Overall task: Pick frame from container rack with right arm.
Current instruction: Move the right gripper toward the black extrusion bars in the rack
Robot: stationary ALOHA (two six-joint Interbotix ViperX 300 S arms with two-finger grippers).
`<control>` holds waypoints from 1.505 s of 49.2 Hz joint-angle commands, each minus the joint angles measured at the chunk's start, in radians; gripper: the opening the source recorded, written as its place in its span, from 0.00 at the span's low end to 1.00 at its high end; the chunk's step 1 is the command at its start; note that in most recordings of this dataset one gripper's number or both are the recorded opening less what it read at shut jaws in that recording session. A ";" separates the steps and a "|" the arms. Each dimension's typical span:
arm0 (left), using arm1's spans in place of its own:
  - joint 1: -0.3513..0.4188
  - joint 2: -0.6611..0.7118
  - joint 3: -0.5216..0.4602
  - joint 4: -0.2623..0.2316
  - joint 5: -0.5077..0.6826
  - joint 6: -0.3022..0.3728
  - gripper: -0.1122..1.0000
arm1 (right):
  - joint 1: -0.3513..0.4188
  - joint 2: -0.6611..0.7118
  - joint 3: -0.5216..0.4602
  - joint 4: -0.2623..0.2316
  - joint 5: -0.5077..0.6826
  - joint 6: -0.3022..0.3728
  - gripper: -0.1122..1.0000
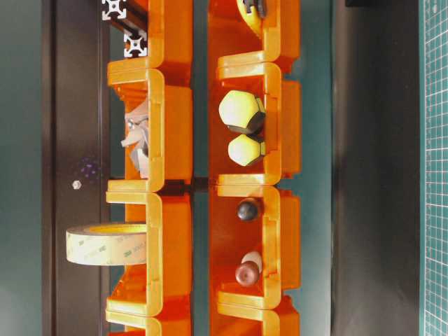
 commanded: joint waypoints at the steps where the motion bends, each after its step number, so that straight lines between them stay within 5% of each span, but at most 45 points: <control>1: 0.000 0.009 -0.048 0.032 0.018 -0.005 0.15 | 0.002 0.005 -0.014 0.008 -0.008 0.011 0.12; 16: 0.005 -0.006 -0.126 0.032 0.193 0.003 0.10 | 0.026 0.014 -0.195 0.014 0.319 0.147 0.09; 31: 0.011 -0.009 -0.129 0.032 0.222 -0.003 0.10 | 0.123 0.135 -0.503 0.000 0.724 0.152 0.09; 38: 0.015 -0.009 -0.129 0.032 0.222 -0.005 0.10 | 0.166 0.262 -0.673 -0.066 0.897 0.153 0.09; 54: 0.015 -0.009 -0.127 0.032 0.225 -0.005 0.10 | 0.311 0.506 -0.946 -0.390 1.336 0.181 0.09; 59: 0.014 -0.008 -0.126 0.034 0.230 -0.006 0.10 | 0.385 0.572 -0.977 -0.560 1.477 0.219 0.09; 68: 0.006 -0.005 -0.126 0.032 0.244 -0.006 0.10 | 0.555 0.716 -0.968 -0.936 1.750 0.301 0.09; 74: 0.006 -0.008 -0.127 0.032 0.244 -0.006 0.10 | 0.623 0.795 -0.951 -1.080 1.894 0.331 0.09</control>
